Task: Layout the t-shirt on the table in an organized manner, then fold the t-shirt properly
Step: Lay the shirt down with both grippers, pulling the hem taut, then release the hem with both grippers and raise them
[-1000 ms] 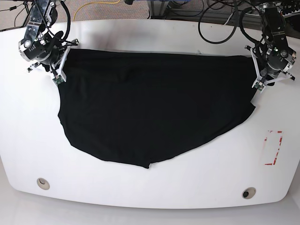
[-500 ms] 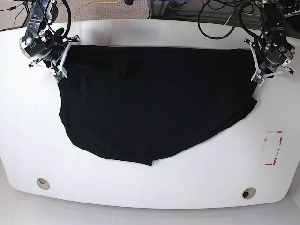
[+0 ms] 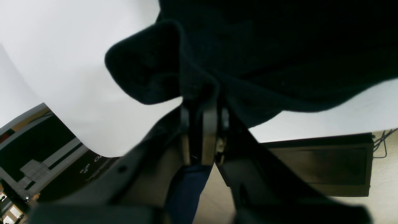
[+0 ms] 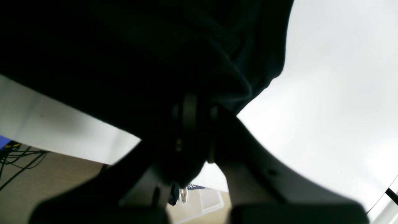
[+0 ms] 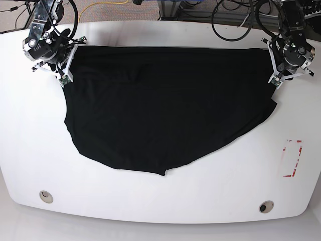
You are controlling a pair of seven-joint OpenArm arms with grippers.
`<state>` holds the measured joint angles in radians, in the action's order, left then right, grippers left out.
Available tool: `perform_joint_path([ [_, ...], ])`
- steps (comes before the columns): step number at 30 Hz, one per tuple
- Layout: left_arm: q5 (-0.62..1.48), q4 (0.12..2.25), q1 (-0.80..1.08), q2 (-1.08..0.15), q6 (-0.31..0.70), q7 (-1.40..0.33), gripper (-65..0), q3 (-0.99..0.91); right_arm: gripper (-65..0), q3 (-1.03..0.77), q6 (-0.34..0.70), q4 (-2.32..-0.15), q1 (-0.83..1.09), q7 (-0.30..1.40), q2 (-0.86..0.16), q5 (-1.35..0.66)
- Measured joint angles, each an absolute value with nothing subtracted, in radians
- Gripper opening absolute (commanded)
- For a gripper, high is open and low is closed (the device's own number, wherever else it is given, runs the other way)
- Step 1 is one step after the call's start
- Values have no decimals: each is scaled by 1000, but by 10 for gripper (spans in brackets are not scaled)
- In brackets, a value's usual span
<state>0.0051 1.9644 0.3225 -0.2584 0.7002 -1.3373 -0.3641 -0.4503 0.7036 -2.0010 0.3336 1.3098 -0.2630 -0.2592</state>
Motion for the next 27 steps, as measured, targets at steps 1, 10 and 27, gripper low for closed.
perform_joint_path([
  [1,-3,1964,328,-258,700,-1339,-474,-364,-645,-450,704,-2001,334,1310,-263,-256],
  [10,-22,1963,339,-268,699,-1346,-285,-367,-556,-450,700,-2000,363,1321,-266,-233],
  [27,-11,1963,334,-311,699,-1347,-282,-366,0,-517,700,-2016,380,1316,-263,-244],
])
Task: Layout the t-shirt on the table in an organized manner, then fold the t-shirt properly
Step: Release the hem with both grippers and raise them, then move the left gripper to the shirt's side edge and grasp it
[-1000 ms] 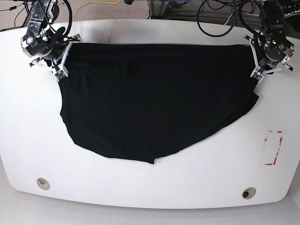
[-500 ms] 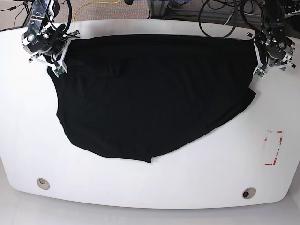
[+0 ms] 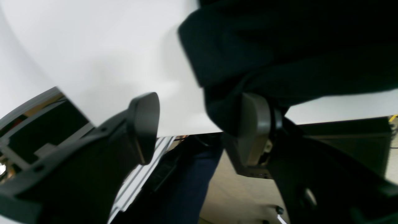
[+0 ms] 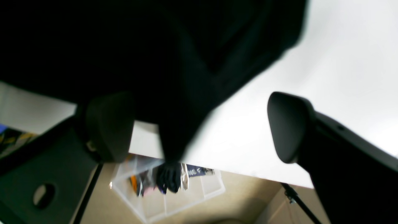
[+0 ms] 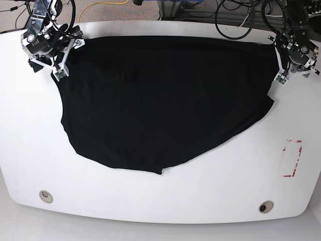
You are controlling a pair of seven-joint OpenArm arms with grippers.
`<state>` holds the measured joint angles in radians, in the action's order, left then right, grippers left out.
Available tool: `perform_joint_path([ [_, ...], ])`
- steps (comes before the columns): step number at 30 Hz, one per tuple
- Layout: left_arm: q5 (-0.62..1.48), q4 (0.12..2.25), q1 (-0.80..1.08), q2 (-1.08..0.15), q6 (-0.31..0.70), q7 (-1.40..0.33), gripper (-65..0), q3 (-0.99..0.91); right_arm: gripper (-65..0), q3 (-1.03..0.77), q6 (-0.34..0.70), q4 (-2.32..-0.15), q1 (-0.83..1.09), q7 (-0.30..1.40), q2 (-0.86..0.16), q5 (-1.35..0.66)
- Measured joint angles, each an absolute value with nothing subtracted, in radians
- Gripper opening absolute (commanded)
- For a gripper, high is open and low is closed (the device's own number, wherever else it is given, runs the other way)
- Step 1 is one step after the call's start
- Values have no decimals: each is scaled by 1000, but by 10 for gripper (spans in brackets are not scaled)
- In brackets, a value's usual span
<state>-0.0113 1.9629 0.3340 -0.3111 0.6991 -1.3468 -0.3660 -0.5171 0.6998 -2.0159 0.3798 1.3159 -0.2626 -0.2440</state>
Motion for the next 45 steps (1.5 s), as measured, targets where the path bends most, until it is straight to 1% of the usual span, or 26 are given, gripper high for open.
perform_joint_path([
  [5,-12,1964,305,-310,698,-1346,-281,-379,0,-585,699,-2020,357,1326,-269,-230],
  [11,-12,1964,234,-307,698,-1356,-279,-450,0,-587,699,-2020,305,1324,-269,-234],
  [16,-9,1965,182,-307,697,-1358,-279,-452,0,-582,700,-2020,276,1319,-263,-241],
  [21,112,1965,167,-305,698,-1396,-279,-458,0,-588,699,-2017,228,1336,-226,-214],
  [24,179,1965,170,-308,697,-1395,-279,-485,0,-582,700,-2017,220,1319,-215,-239],
  [29,210,1965,219,-316,698,-1397,-279,-515,0,-584,700,-2017,228,1330,-211,-230],
  [35,388,1964,270,-340,698,-1398,-279,-588,0,-587,699,-2017,229,1335,-210,-228],
  [40,497,1964,274,-353,697,-1400,-279,-675,0,-587,699,-2017,223,1329,-182,-229],
  [45,572,1963,245,-337,697,-1409,-279,-692,0,-566,699,-2016,217,1328,-174,-232],
])
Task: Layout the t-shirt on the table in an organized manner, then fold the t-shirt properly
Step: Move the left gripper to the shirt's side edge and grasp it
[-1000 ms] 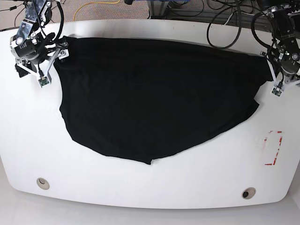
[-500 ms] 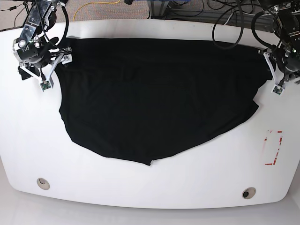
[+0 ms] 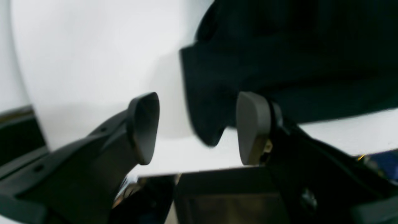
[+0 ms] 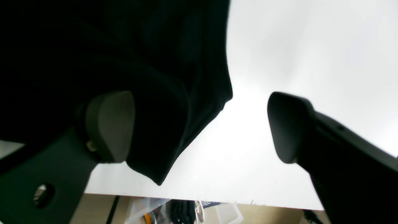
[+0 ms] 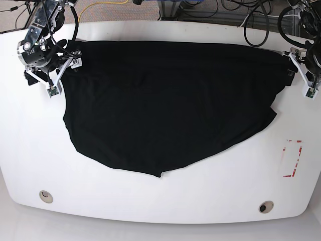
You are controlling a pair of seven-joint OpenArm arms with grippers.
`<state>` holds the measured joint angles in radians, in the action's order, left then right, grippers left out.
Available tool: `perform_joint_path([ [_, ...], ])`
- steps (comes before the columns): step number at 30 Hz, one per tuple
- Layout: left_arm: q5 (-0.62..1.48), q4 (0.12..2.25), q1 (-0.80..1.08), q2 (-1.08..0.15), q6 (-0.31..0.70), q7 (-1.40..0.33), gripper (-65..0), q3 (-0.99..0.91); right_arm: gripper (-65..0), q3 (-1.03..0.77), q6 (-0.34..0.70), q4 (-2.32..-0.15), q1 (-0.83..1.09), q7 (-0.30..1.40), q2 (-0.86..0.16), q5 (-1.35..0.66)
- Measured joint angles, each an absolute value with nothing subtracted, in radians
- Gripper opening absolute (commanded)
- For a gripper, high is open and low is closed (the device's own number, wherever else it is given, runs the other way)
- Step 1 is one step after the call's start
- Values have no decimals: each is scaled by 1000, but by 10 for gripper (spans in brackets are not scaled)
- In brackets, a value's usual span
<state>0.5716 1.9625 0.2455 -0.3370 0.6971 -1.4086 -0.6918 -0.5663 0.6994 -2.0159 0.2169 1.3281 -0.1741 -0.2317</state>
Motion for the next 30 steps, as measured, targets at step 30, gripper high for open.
perform_joint_path([
  [30,92,1407,-318,-173,697,-1204,-279,-693,-119,-399,699,-2001,165,1234,-91,-215],
])
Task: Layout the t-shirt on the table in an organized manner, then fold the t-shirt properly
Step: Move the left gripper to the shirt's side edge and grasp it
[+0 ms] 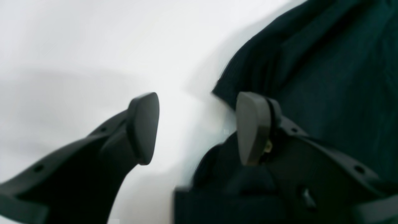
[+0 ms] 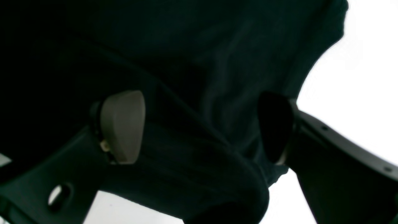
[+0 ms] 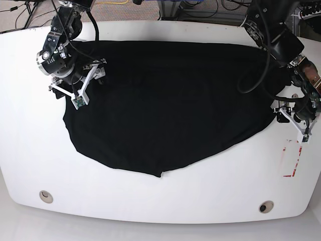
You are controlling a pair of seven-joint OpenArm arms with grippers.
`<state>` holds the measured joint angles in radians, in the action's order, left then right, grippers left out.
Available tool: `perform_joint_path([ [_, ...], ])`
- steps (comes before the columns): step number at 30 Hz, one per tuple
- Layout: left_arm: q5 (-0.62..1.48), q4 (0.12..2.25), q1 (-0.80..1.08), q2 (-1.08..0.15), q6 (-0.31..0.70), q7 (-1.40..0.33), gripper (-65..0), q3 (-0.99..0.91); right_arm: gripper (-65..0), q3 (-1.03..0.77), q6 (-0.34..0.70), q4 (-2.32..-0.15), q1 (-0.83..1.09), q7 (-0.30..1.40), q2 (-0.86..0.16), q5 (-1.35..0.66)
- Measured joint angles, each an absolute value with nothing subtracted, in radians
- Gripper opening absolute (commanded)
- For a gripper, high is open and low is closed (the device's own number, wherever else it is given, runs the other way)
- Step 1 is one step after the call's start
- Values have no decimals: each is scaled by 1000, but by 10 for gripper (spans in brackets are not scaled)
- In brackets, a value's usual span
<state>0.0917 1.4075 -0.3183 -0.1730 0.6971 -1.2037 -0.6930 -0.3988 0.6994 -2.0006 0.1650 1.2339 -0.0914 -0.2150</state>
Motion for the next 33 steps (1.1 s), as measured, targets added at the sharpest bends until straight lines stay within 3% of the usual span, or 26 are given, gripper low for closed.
perform_joint_path([
  [19,88,1011,-404,-178,697,-976,-288,-691,-124,-405,699,-2001,189,1233,-91,-221],
  [22,102,981,-404,-185,698,-937,-374,-691,-125,-405,699,-2001,190,1234,-91,-222],
  [28,100,945,-407,-215,697,-917,-649,-610,-125,-406,699,-2001,189,1234,-91,-222],
  [33,100,970,-398,-212,697,-915,-650,-536,-125,-404,699,-2001,189,1234,-91,-225],
])
